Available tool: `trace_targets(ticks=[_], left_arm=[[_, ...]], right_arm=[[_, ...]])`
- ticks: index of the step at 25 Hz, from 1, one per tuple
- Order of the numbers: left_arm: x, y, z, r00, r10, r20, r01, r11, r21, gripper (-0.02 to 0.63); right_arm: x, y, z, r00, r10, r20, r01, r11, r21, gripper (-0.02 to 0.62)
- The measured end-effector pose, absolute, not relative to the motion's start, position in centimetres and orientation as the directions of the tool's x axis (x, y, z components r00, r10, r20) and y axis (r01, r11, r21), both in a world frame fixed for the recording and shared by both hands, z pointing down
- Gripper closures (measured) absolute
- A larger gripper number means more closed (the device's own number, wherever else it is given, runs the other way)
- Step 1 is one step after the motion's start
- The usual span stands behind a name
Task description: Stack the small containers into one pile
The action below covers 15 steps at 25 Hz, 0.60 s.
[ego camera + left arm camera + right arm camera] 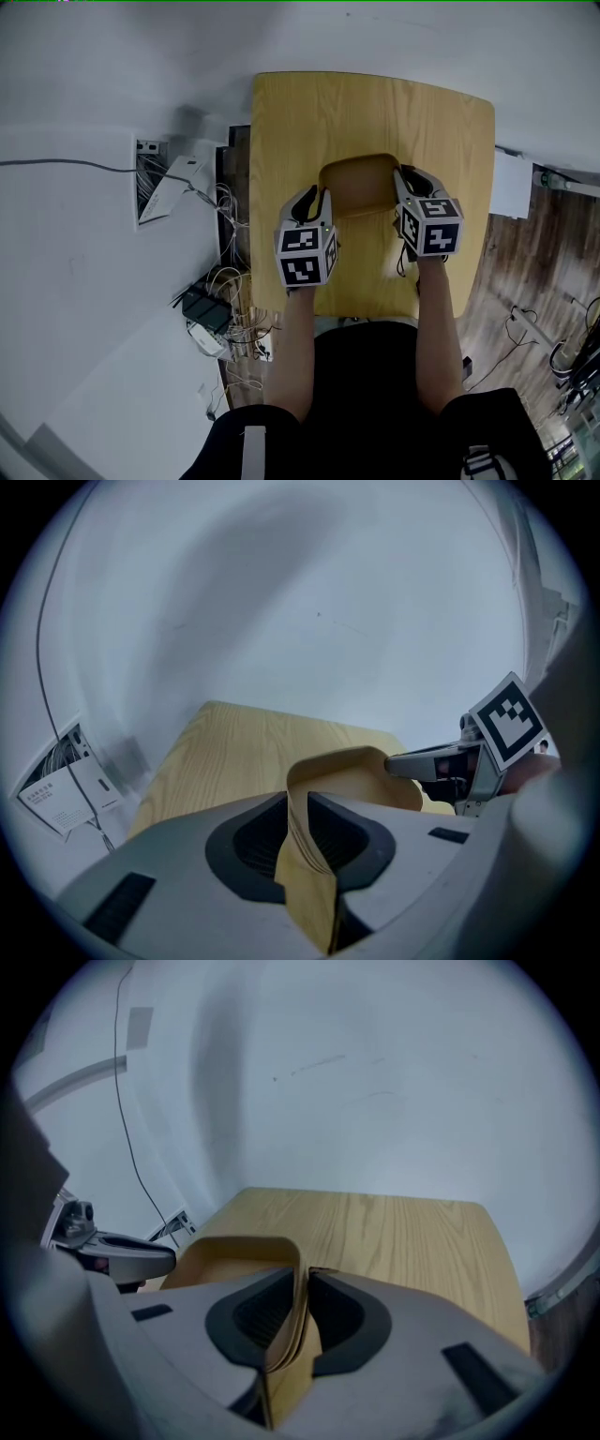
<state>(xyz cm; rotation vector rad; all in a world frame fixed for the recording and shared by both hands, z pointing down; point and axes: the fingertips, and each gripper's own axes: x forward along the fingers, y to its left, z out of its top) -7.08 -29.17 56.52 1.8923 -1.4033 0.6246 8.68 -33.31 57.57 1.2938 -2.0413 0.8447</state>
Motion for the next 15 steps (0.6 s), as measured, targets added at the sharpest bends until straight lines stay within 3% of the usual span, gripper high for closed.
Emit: trace_targets(ticks=[6,9,15], left_arm=[[-7.4,-29.2,55.8,0.281,-0.653,0.703,-0.959,-0.160,0.234,0.536],[-7.4,-29.1,55.1,0.277,-0.670,0.688,-0.960,-0.157,0.234,0.603],[-6.6,-28.0,55.8,0.288,-0.642,0.710,-0.957,-0.172,0.233,0.603]], right_arm=[[9.2,-33.4,56.9,-0.374,-0.578,0.725,-0.920,0.327,-0.214,0.529],[9.4,-33.3,56.0,-0.373,-0.601,0.706,-0.922,0.322,-0.213,0.564],[8.9,-32.1,56.4,-0.395,-0.570,0.721,-0.911,0.347,-0.224,0.588]])
